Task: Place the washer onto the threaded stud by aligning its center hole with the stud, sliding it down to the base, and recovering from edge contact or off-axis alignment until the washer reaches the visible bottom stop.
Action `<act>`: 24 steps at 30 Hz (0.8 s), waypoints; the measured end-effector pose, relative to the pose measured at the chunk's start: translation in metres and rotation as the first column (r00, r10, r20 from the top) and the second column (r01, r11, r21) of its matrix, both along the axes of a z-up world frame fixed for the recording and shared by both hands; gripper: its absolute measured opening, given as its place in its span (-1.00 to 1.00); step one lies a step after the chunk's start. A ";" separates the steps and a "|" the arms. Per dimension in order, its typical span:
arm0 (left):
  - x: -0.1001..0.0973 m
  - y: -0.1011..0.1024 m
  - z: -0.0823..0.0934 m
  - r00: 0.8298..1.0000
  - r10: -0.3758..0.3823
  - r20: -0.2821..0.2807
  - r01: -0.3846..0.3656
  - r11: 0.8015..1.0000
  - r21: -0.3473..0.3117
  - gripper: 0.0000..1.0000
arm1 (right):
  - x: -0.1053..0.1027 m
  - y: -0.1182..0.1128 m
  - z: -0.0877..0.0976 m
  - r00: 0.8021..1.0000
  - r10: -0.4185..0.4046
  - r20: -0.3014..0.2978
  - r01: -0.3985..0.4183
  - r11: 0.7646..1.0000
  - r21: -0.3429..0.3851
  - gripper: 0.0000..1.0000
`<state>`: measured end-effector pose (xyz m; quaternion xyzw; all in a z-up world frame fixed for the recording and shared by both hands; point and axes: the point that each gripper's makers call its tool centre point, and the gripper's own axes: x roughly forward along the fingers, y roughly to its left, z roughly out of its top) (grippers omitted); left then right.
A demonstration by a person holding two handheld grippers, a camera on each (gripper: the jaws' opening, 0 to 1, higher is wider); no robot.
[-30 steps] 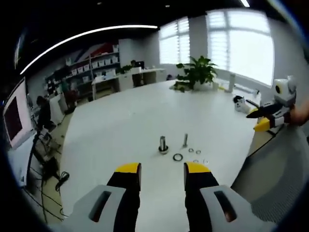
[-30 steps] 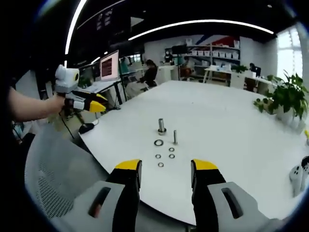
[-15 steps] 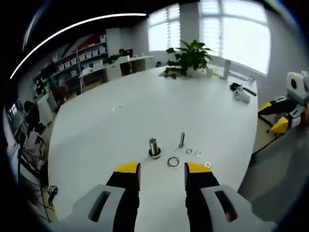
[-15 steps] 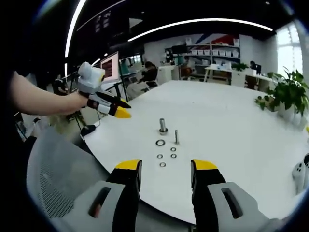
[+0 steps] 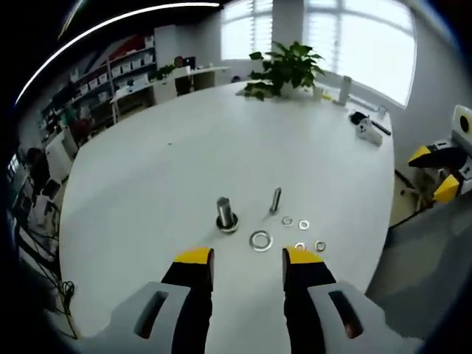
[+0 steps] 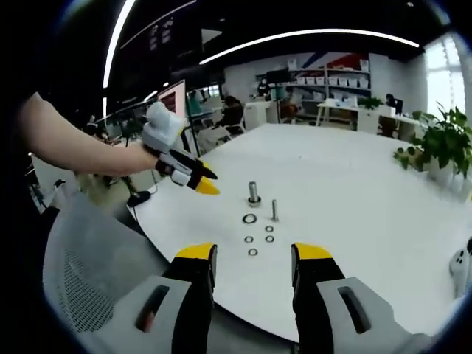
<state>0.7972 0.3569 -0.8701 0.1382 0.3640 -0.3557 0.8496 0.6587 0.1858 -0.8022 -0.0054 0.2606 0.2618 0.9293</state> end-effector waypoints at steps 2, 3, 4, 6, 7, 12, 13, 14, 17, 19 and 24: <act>0.001 -0.001 -0.002 1.000 -0.003 -0.008 0.003 1.000 0.001 -0.28 | 0.000 0.001 0.000 1.000 0.002 0.000 -0.002 1.000 0.001 -0.14; 0.002 -0.002 -0.002 1.000 0.002 -0.011 -0.002 1.000 -0.004 -0.26 | 0.000 0.001 0.000 1.000 0.005 0.000 -0.005 1.000 -0.001 -0.14; 0.004 -0.001 -0.002 1.000 0.011 -0.014 -0.011 1.000 -0.003 -0.27 | 0.000 0.002 0.000 1.000 0.011 -0.001 -0.011 1.000 -0.001 -0.15; 0.005 -0.003 -0.001 1.000 0.024 -0.018 -0.024 1.000 -0.008 -0.27 | -0.001 0.003 0.000 1.000 0.017 -0.003 -0.017 1.000 0.001 -0.15; 0.004 -0.004 -0.002 0.999 0.028 -0.025 -0.028 1.000 -0.011 -0.27 | -0.001 0.004 -0.001 1.000 0.020 -0.005 -0.020 1.000 0.003 -0.15; 0.004 -0.006 -0.015 0.999 0.000 -0.045 0.001 1.000 0.021 -0.28 | 0.001 0.000 0.000 1.000 0.002 0.000 -0.002 1.000 0.008 -0.15; 0.006 -0.006 -0.016 0.999 0.000 -0.048 0.001 1.000 0.020 -0.28 | 0.001 -0.001 0.001 1.000 -0.004 0.003 0.004 1.000 0.012 -0.15; 0.007 -0.006 -0.018 0.999 0.001 -0.050 0.000 1.000 0.018 -0.28 | 0.002 -0.001 0.002 1.000 -0.006 0.006 0.006 1.000 0.012 -0.15; 0.011 -0.008 -0.024 0.998 -0.002 -0.062 0.003 1.000 0.017 -0.28 | 0.002 -0.001 0.002 1.000 -0.007 0.008 0.007 1.000 0.009 -0.15; 0.013 -0.009 -0.026 0.998 -0.006 -0.066 0.007 1.000 0.022 -0.28 | 0.002 -0.001 0.003 1.000 -0.006 0.012 0.006 1.000 0.008 -0.15; 0.020 -0.009 -0.034 0.996 0.011 -0.094 -0.010 1.000 0.012 -0.28 | 0.003 -0.003 0.006 1.000 -0.016 0.027 0.016 1.000 0.019 -0.16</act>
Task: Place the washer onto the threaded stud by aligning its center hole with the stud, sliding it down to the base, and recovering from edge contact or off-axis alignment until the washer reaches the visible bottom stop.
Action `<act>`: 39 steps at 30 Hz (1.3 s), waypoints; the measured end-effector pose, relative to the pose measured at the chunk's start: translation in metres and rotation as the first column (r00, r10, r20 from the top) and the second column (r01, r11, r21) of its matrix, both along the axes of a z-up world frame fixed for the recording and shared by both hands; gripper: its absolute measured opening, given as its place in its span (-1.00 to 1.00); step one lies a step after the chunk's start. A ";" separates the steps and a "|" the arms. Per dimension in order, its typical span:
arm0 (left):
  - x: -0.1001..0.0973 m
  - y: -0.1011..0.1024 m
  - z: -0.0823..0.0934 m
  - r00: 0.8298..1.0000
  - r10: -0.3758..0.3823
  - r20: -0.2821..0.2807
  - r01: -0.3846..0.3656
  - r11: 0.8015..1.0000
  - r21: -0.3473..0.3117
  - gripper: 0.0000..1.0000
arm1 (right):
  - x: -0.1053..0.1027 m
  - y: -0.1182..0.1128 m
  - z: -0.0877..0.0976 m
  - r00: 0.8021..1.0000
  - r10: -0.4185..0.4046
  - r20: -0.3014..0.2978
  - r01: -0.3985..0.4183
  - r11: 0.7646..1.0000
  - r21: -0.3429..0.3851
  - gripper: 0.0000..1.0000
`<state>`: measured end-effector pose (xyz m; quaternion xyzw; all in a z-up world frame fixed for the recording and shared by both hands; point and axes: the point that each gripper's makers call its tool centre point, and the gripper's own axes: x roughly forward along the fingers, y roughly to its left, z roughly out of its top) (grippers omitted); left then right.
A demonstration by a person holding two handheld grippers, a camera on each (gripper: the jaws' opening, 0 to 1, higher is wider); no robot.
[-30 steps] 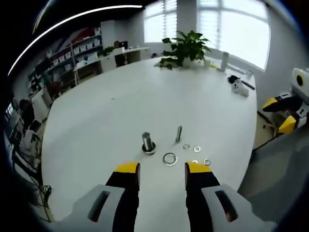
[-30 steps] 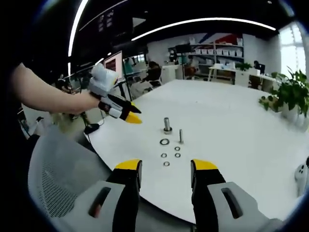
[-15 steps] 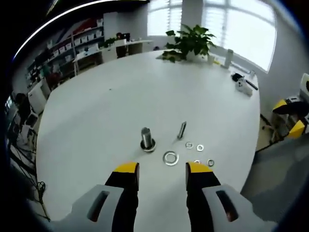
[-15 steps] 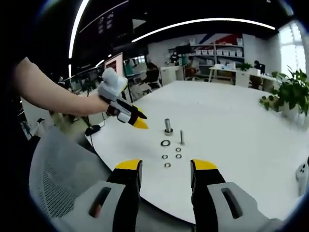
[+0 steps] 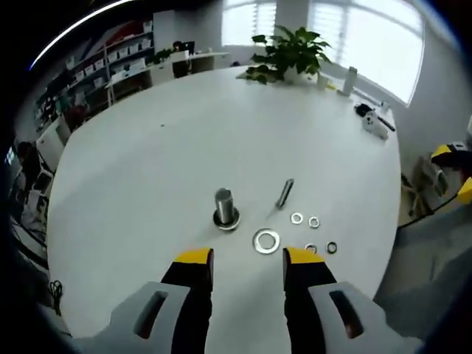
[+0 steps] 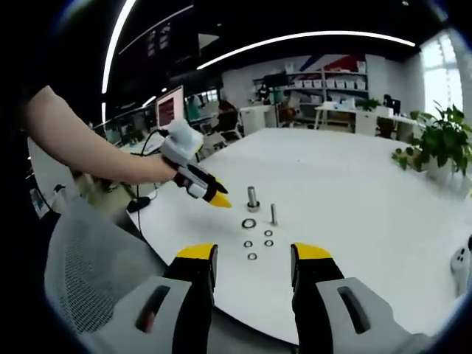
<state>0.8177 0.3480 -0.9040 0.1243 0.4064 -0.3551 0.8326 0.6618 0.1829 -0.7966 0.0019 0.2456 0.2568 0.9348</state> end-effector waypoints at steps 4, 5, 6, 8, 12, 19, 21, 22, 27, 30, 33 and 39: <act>0.003 -0.005 -0.007 0.999 0.010 -0.032 -0.010 1.000 -0.012 -0.30 | 0.002 -0.006 0.001 1.000 -0.026 0.007 0.026 1.000 0.010 -0.16; 0.003 -0.012 -0.009 0.999 -0.002 -0.039 0.001 1.000 -0.016 -0.30 | 0.003 -0.007 0.002 0.999 -0.035 0.012 0.035 0.999 0.017 -0.16; 0.002 -0.017 -0.011 0.999 -0.019 -0.039 0.018 1.000 -0.009 -0.31 | 0.003 -0.008 0.002 0.999 -0.038 0.010 0.038 0.999 0.018 -0.16; 0.000 -0.027 -0.016 0.998 -0.037 -0.042 0.037 0.999 -0.006 -0.31 | 0.002 -0.008 0.001 0.999 -0.041 0.006 0.041 0.999 0.010 -0.16; -0.008 -0.038 -0.034 0.992 -0.102 -0.072 0.106 0.993 0.057 -0.32 | 0.003 -0.008 0.001 0.999 -0.044 0.004 0.044 0.999 0.015 -0.16; -0.009 -0.043 -0.055 0.982 -0.154 -0.111 0.168 0.977 0.128 -0.37 | 0.005 -0.013 0.002 0.998 -0.066 0.015 0.066 0.998 0.009 -0.16; -0.006 -0.043 -0.058 0.980 -0.157 -0.119 0.173 0.975 0.139 -0.38 | 0.005 -0.013 0.003 0.998 -0.067 0.021 0.067 0.998 0.007 -0.16; -0.005 -0.044 -0.058 0.980 -0.164 -0.114 0.180 0.972 0.148 -0.39 | 0.005 -0.013 0.001 0.998 -0.066 0.013 0.066 0.998 0.007 -0.16; -0.001 -0.047 -0.062 0.973 -0.195 -0.123 0.215 0.960 0.182 -0.43 | 0.006 -0.015 0.002 0.997 -0.075 0.018 0.074 0.997 0.009 -0.16; 0.000 -0.049 -0.063 0.966 -0.230 -0.114 0.250 0.947 0.203 -0.46 | 0.006 -0.015 0.002 0.997 -0.075 0.021 0.075 0.997 0.005 -0.17; 0.000 -0.049 -0.064 0.961 -0.250 -0.121 0.272 0.936 0.224 -0.50 | 0.006 -0.017 0.002 0.996 -0.083 0.018 0.083 0.997 0.009 -0.17; -0.005 -0.052 -0.064 0.935 -0.332 -0.125 0.354 0.894 0.276 -0.58 | 0.006 -0.017 0.001 0.997 -0.081 0.015 0.081 0.997 0.006 -0.17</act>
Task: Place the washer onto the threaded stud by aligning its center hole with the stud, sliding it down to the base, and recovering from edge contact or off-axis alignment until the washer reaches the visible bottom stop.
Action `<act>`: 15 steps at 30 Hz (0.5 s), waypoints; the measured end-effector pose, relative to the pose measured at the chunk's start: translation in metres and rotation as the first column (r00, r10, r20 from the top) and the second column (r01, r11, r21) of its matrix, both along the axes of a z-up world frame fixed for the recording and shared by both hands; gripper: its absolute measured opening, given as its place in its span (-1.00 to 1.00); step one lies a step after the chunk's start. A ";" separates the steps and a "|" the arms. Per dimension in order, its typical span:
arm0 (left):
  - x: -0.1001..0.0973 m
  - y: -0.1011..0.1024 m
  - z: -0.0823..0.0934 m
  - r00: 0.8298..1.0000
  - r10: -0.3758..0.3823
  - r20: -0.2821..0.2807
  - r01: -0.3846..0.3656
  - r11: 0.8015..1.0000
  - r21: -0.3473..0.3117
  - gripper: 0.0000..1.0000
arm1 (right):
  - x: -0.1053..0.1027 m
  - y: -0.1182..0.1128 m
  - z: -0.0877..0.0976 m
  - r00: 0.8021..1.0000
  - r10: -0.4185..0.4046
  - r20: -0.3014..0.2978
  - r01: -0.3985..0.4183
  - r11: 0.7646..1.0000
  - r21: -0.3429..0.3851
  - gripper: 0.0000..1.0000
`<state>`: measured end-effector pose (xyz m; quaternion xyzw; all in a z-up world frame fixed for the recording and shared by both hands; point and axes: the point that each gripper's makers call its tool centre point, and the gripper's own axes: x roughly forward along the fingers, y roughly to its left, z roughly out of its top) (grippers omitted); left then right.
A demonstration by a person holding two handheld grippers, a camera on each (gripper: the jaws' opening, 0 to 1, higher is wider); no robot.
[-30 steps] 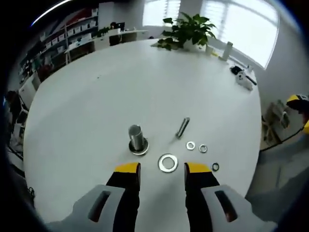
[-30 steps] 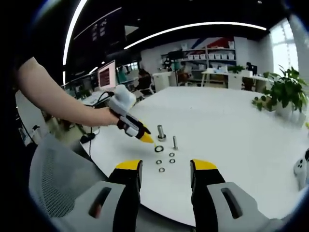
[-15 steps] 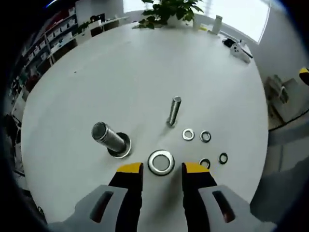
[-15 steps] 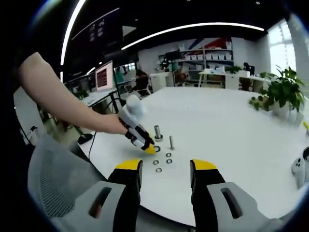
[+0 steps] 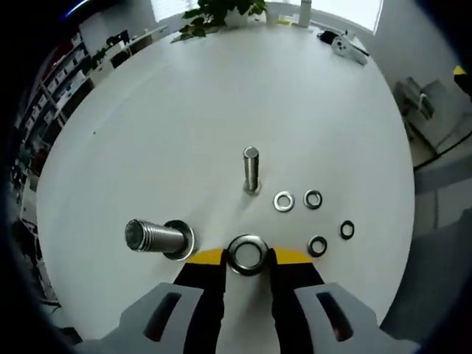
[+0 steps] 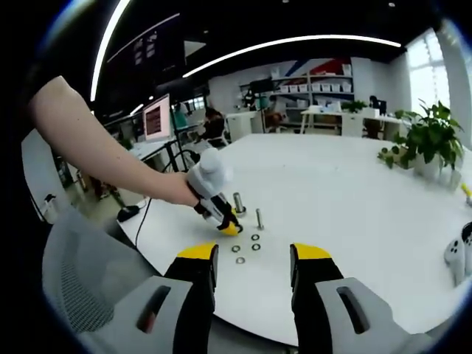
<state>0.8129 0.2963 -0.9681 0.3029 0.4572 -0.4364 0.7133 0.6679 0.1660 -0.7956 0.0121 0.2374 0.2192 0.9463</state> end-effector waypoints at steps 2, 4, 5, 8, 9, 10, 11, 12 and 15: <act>-0.001 0.003 -0.001 1.000 -0.003 -0.018 0.003 1.000 0.004 -0.57 | 0.000 0.000 0.000 1.000 -0.003 -0.001 0.003 1.000 0.002 -0.17; -0.003 0.009 -0.001 0.999 0.002 -0.032 -0.002 1.000 0.008 -0.57 | 0.000 0.000 -0.001 1.000 -0.001 -0.005 0.001 1.000 0.002 -0.17; -0.004 0.013 -0.001 0.999 -0.008 -0.032 0.008 1.000 0.017 -0.57 | 0.000 0.000 -0.001 1.000 0.001 -0.008 -0.001 1.000 0.001 -0.17; -0.008 0.023 -0.002 0.999 -0.014 -0.046 0.016 0.999 0.035 -0.57 | 0.000 0.001 -0.002 1.000 0.006 -0.010 -0.006 1.000 -0.002 -0.18; -0.009 0.027 -0.002 0.999 -0.016 -0.050 0.018 0.999 0.042 -0.57 | -0.001 0.002 -0.002 1.000 0.009 -0.013 -0.009 1.000 -0.003 -0.18; -0.011 0.032 -0.002 0.998 -0.019 -0.057 0.022 0.998 0.051 -0.57 | -0.001 0.002 -0.003 1.000 0.009 -0.014 -0.009 1.000 -0.003 -0.18; -0.012 0.034 -0.002 0.998 -0.020 -0.060 0.024 0.998 0.054 -0.57 | -0.001 0.002 -0.003 1.000 0.009 -0.016 -0.009 1.000 -0.003 -0.18; -0.014 0.039 -0.002 0.998 -0.024 -0.064 0.027 0.998 0.061 -0.57 | -0.001 0.002 -0.003 1.000 0.010 -0.016 -0.010 1.000 -0.004 -0.18; -0.015 0.045 -0.001 0.997 -0.020 -0.068 0.025 0.998 0.063 -0.57 | -0.001 0.003 -0.004 1.000 0.016 -0.023 -0.016 1.000 -0.006 -0.18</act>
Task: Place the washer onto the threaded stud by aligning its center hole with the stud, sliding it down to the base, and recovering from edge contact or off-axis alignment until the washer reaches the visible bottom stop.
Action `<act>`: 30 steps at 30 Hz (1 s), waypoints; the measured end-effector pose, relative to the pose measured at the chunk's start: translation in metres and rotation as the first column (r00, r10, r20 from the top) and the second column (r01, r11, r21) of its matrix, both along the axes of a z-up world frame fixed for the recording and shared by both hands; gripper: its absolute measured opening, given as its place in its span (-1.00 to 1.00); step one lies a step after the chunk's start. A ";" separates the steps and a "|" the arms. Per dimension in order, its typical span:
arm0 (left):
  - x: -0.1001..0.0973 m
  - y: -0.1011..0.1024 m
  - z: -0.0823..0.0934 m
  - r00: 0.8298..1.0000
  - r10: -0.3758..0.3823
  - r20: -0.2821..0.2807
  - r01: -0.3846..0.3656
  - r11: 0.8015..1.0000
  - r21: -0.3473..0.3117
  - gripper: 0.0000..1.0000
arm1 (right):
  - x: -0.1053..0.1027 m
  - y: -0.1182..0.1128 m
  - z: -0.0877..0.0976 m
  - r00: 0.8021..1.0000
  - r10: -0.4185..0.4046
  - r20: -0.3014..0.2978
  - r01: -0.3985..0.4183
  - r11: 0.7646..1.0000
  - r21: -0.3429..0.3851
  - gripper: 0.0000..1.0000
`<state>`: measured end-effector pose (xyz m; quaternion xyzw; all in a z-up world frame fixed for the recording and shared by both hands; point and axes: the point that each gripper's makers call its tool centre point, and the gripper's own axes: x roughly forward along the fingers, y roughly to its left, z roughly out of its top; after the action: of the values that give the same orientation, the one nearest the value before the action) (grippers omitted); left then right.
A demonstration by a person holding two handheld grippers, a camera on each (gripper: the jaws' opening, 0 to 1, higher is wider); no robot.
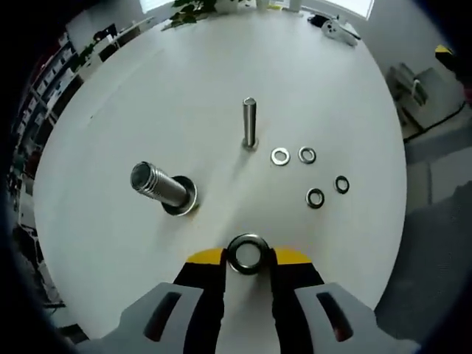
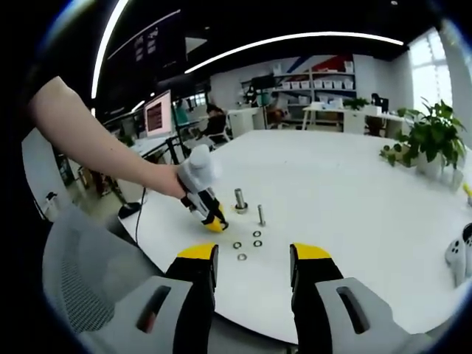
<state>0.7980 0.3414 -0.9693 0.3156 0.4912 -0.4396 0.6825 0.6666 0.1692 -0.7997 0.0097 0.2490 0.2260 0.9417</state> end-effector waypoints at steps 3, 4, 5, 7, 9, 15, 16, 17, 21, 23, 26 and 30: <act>-0.002 0.003 -0.001 1.000 -0.014 -0.009 0.014 1.000 0.016 -0.54 | 0.000 0.001 -0.001 1.000 0.004 -0.002 -0.004 1.000 -0.003 -0.18; -0.003 0.004 0.000 1.000 -0.020 -0.011 0.020 1.000 0.021 -0.52 | 0.000 0.001 -0.001 1.000 0.005 -0.004 -0.005 1.000 -0.005 -0.18; -0.005 0.005 0.000 0.999 -0.033 -0.009 0.033 0.999 0.032 -0.51 | 0.000 0.001 -0.001 1.000 0.006 -0.005 -0.006 1.000 -0.006 -0.18; -0.004 0.005 0.000 0.999 -0.033 -0.004 0.033 0.999 0.028 -0.51 | 0.000 0.001 -0.001 1.000 0.005 -0.004 -0.005 1.000 -0.008 -0.18; -0.003 0.004 -0.001 0.999 -0.032 -0.008 0.032 0.999 0.035 -0.50 | -0.001 0.001 -0.002 1.000 0.006 -0.010 -0.006 1.000 -0.012 -0.18; -0.005 0.002 -0.001 0.998 -0.064 -0.005 0.064 0.997 0.051 -0.54 | -0.001 0.001 -0.004 1.000 0.008 -0.016 -0.008 1.000 -0.017 -0.18; -0.008 0.000 -0.001 0.995 -0.096 -0.004 0.096 0.994 0.054 -0.58 | -0.001 0.000 -0.004 1.000 0.005 -0.015 -0.005 1.000 -0.020 -0.18; -0.007 0.000 0.000 0.994 -0.112 0.008 0.111 0.991 0.070 -0.58 | -0.001 0.000 -0.004 1.000 0.003 -0.016 -0.003 1.000 -0.021 -0.18; -0.005 0.001 0.000 0.996 -0.088 -0.006 0.089 0.994 0.062 -0.59 | -0.002 0.002 -0.005 1.000 0.016 -0.023 -0.016 0.999 -0.029 -0.18; -0.006 0.001 0.000 0.996 -0.085 -0.008 0.086 0.995 0.059 -0.59 | -0.002 0.001 -0.006 1.000 0.015 -0.025 -0.016 0.999 -0.037 -0.18; -0.006 0.002 0.000 0.997 -0.073 -0.013 0.073 0.996 0.059 -0.60 | -0.001 0.000 -0.006 1.000 0.004 -0.023 -0.005 0.999 -0.038 -0.18; -0.005 0.002 0.000 1.000 -0.016 -0.004 0.016 0.999 0.037 -0.61 | -0.002 0.000 -0.007 1.000 0.007 -0.026 -0.008 0.999 -0.039 -0.18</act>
<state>0.7927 0.3430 -0.9690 0.3311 0.4981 -0.4364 0.6722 0.6645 0.1695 -0.8063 -0.0069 0.2657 0.2242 0.9376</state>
